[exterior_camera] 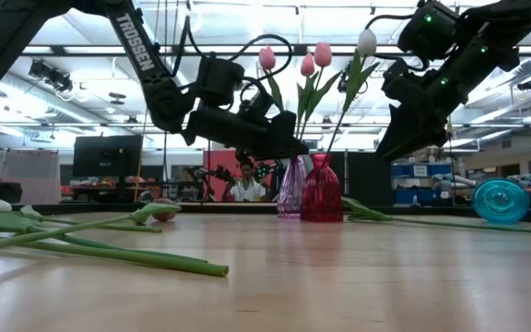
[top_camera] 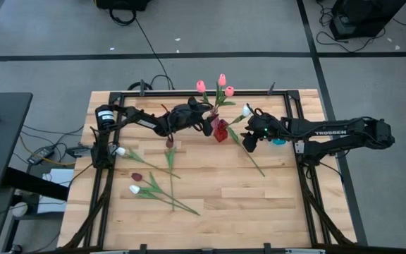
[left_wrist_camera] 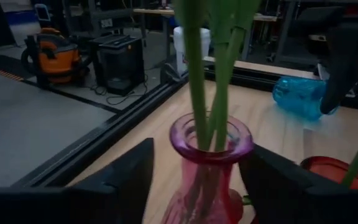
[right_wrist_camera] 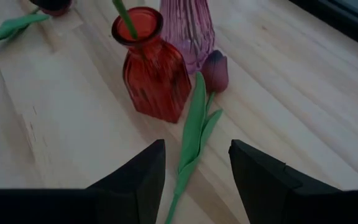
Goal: Sort flowers into vase by color
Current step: Move the pink vase to the top left of the table
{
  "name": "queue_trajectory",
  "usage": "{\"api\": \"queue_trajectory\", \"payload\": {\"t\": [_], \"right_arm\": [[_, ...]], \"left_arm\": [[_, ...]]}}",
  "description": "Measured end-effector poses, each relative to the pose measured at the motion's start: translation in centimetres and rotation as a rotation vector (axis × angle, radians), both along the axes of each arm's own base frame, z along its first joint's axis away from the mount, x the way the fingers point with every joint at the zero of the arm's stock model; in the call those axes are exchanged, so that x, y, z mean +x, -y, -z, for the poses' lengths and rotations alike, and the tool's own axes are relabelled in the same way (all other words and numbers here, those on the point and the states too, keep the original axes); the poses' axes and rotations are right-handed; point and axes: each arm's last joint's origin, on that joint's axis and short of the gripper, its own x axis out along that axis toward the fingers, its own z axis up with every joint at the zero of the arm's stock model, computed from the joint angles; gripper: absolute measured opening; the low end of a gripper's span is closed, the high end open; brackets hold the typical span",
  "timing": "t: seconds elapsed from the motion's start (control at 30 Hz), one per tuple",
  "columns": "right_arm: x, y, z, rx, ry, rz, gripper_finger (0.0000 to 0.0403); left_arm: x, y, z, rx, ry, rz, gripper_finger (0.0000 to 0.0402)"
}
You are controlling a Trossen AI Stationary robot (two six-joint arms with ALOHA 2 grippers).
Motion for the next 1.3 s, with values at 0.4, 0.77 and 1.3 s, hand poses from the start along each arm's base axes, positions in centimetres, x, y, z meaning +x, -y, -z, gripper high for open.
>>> {"api": "queue_trajectory", "payload": {"t": [0.4, 0.77, 1.3], "right_arm": [[0.0, 0.0, 0.0, 0.008, 0.006, 0.007, 0.0191], [0.0, -0.1, 0.0, 0.035, 0.015, 0.000, 0.0191], [0.2, -0.1, -0.1, 0.028, 0.034, -0.007, 0.0191]], "left_arm": [[-0.2, -0.2, 0.3, -0.015, -0.024, -0.007, 0.0104], [-4.7, 0.0, 0.5, -0.032, -0.026, -0.081, 0.0117], [-14.2, 1.6, 0.6, -0.017, -0.053, -0.284, 0.0116]]}}
